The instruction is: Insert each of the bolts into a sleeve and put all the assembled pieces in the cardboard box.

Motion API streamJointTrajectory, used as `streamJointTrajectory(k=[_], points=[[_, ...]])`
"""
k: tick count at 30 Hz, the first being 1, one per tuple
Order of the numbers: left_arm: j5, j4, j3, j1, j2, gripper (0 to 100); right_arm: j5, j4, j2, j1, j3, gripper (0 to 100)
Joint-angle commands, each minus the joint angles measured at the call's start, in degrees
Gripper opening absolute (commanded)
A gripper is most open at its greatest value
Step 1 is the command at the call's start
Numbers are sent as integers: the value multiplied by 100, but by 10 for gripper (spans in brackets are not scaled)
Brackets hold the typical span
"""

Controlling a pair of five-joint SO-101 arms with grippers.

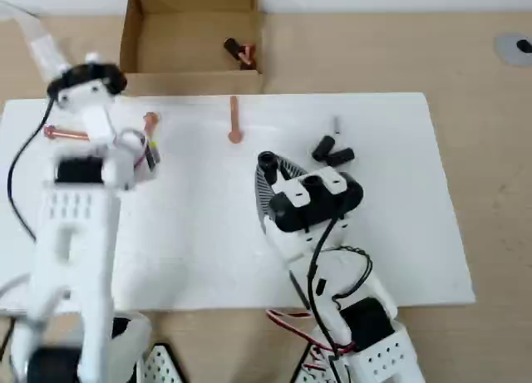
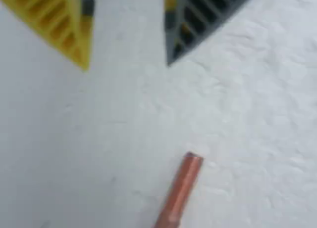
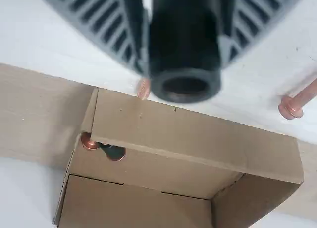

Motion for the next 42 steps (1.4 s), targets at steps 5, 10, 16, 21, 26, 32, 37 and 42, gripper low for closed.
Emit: streamJointTrajectory(k=[5, 10, 16, 21, 26, 32, 37, 42], points=[[-1081, 1635, -3279, -132, 3073, 114, -44, 0, -136, 84, -400, 9], [-1240, 1793, -4545, -369, 4180, 114, -53, 0, -145, 84, -382, 9], [-1477, 1785, -5495, -352, 4963, 115, -53, 0, -145, 84, -347, 9], [-1503, 1776, -6374, -352, 5657, 115, -62, 0, -136, 75, -338, 9], [-1512, 1802, -7253, -343, 6492, 115, -62, 0, -145, 75, -312, 9], [-1582, 2127, -8035, -88, 7248, 163, -70, 0, -145, 75, -189, 9], [-1582, 2163, -8615, -70, 7679, 167, -299, 0, -145, 75, -198, 9], [-1565, 2119, -8844, -316, 8154, 164, -299, 0, -145, 84, -189, 9]])
